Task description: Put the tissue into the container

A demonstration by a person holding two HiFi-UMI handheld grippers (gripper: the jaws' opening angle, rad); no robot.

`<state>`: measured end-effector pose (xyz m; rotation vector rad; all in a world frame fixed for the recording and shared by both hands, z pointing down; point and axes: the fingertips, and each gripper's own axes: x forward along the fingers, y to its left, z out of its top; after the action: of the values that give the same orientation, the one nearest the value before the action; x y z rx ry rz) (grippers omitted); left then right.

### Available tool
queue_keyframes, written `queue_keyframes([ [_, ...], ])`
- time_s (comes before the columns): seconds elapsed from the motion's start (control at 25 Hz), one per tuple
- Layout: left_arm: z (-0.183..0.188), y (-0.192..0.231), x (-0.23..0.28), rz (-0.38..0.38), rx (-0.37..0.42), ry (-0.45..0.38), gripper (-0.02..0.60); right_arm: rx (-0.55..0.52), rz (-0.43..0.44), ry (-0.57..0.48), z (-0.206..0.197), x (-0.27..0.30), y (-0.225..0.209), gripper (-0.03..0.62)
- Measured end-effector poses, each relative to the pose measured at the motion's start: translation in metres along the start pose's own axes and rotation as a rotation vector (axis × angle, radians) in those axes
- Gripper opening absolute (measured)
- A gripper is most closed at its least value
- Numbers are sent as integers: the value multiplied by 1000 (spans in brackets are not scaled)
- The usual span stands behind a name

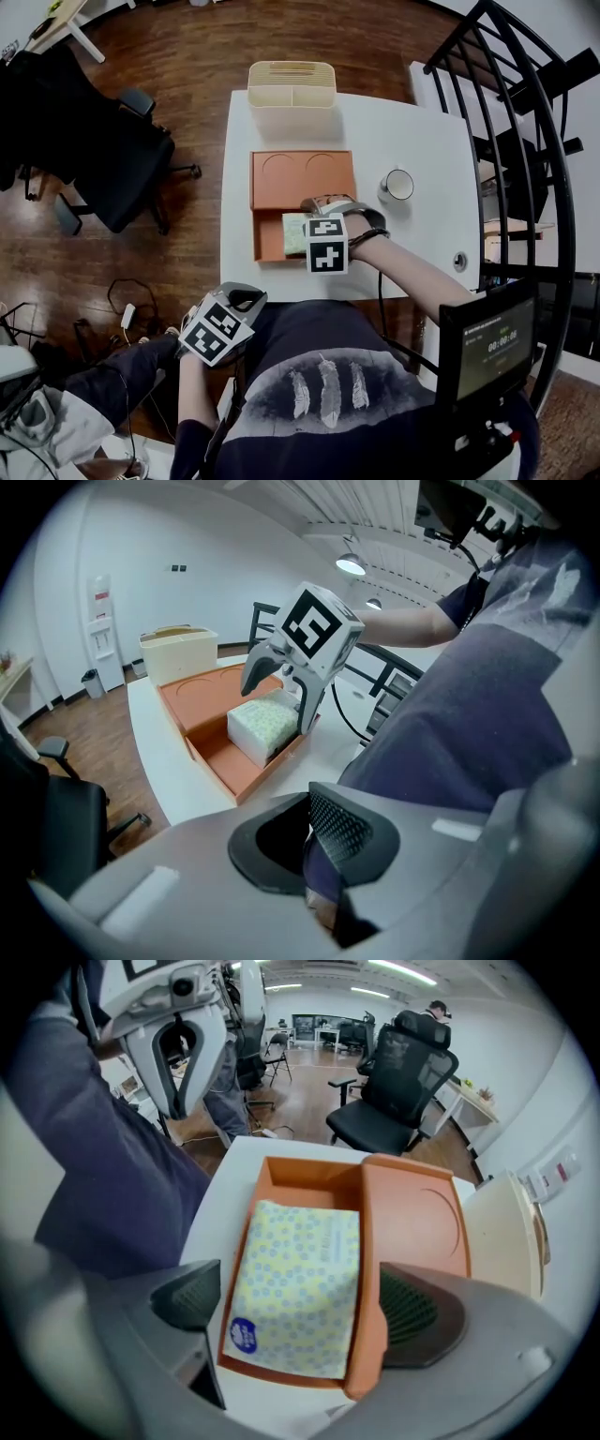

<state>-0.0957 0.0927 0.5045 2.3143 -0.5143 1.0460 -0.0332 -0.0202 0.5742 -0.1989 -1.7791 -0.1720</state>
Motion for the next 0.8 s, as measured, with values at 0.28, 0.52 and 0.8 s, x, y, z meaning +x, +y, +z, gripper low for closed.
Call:
queue_keyframes([
  [0.28,6,-1,-3,2,10,-10,14,17,-77,-78,4,-72,-14,523],
  [0.52,10,-2,0,-4,22,-6,14,75,-161,-118,-28,-131,-23,505],
  [0.8,14,0,3,-12,41,6,14,186,-217,-68,-87,-151,-11,208],
])
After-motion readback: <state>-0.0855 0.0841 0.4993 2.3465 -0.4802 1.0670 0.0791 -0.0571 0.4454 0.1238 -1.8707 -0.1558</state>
